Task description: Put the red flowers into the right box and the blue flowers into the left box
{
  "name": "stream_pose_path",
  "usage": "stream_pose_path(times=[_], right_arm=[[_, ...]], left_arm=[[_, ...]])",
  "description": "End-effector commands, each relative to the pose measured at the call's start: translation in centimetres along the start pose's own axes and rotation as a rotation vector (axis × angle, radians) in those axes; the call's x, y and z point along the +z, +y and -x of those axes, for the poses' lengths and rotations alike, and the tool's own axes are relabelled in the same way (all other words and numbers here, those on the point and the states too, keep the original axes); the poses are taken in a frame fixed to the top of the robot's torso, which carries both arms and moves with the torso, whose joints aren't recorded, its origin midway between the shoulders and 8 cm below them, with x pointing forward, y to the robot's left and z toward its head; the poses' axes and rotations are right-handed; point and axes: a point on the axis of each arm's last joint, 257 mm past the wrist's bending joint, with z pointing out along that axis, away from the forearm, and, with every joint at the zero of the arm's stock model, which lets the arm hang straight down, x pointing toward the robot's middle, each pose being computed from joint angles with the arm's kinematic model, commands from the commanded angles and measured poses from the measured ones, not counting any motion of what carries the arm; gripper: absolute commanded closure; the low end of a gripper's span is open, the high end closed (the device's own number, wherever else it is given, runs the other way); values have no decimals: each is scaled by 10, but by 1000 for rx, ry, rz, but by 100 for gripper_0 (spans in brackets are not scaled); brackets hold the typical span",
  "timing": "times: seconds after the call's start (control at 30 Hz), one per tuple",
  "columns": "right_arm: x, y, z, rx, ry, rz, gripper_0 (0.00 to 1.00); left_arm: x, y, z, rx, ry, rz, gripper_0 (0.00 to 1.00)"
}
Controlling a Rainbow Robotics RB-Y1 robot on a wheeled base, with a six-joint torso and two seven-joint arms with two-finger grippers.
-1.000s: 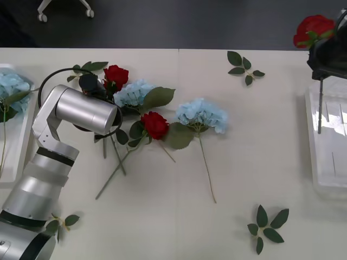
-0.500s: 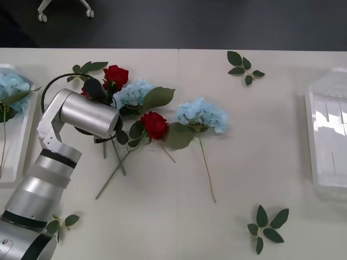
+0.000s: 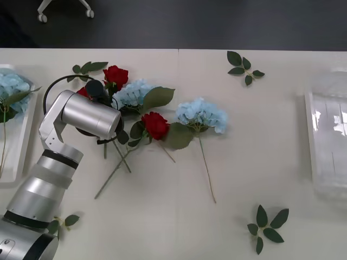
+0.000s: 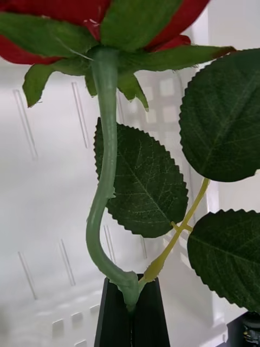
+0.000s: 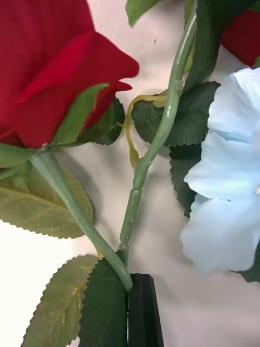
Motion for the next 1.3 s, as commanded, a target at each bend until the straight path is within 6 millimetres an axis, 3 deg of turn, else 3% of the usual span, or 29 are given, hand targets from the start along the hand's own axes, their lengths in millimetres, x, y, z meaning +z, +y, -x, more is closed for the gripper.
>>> stream_pose_path(times=[0.03,0.2,0.33,0.47,0.53,0.73,1.0,1.17,1.3], right_arm=[[1,-16,0,-22,-21,-33,100],[9,-12,-7,-32,-13,-33,100],[12,-5,-3,-38,-32,-12,96],[12,3,1,-47,-48,14,41],[12,4,2,-56,-55,18,30],[13,7,4,-65,-64,25,28],[11,6,11,-89,-90,11,28],[-4,9,20,-108,-116,15,28],[-27,28,34,-142,-163,82,28]], left_arm=[[-14,-22,22,70,-57,-37,100],[-32,-20,39,65,-115,-69,100],[-64,-20,52,40,-180,-157,100],[-99,-20,58,59,-244,-240,100],[-113,-21,60,89,-270,-271,100],[-147,-21,56,181,-329,-357,100],[-196,-42,48,279,-405,-544,100],[-224,-58,43,300,-452,-705,100],[-247,-69,33,354,-513,-851,100]])
